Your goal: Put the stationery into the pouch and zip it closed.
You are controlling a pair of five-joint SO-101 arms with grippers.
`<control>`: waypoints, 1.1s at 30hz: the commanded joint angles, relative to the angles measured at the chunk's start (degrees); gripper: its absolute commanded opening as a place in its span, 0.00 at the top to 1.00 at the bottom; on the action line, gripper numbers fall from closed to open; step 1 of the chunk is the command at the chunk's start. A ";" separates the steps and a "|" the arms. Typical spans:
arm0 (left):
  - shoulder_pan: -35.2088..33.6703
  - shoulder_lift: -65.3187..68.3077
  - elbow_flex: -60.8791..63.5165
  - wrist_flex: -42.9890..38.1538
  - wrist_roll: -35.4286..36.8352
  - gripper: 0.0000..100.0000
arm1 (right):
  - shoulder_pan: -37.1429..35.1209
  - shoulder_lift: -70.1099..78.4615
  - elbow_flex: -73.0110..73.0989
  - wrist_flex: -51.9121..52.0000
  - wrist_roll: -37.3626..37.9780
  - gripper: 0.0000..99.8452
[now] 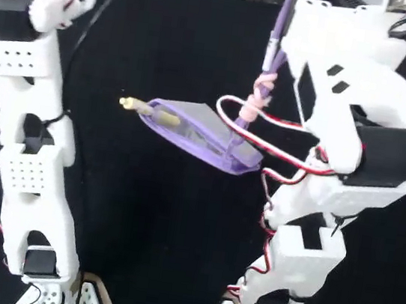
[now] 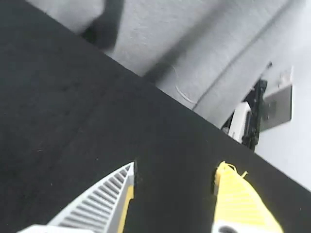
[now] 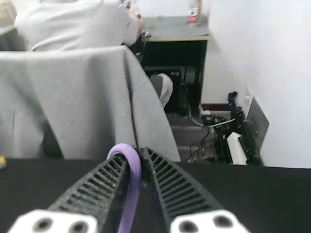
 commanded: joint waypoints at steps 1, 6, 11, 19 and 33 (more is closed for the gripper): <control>1.54 -0.62 -0.40 0.26 -1.85 0.73 | 2.02 0.66 0.04 -4.04 -0.62 0.99; 4.79 -0.62 -0.40 0.35 -2.37 0.73 | 5.01 2.59 0.40 -9.58 -0.62 0.99; 8.57 -7.91 -0.40 0.35 -4.40 0.74 | 7.12 4.09 0.13 -9.58 -0.62 0.99; 11.12 -35.34 12.00 0.35 -4.57 0.74 | 7.12 3.82 0.04 -9.49 -0.62 0.99; 11.12 -89.32 92.00 -23.56 -4.84 0.73 | 6.68 3.91 0.04 -9.49 -0.62 0.99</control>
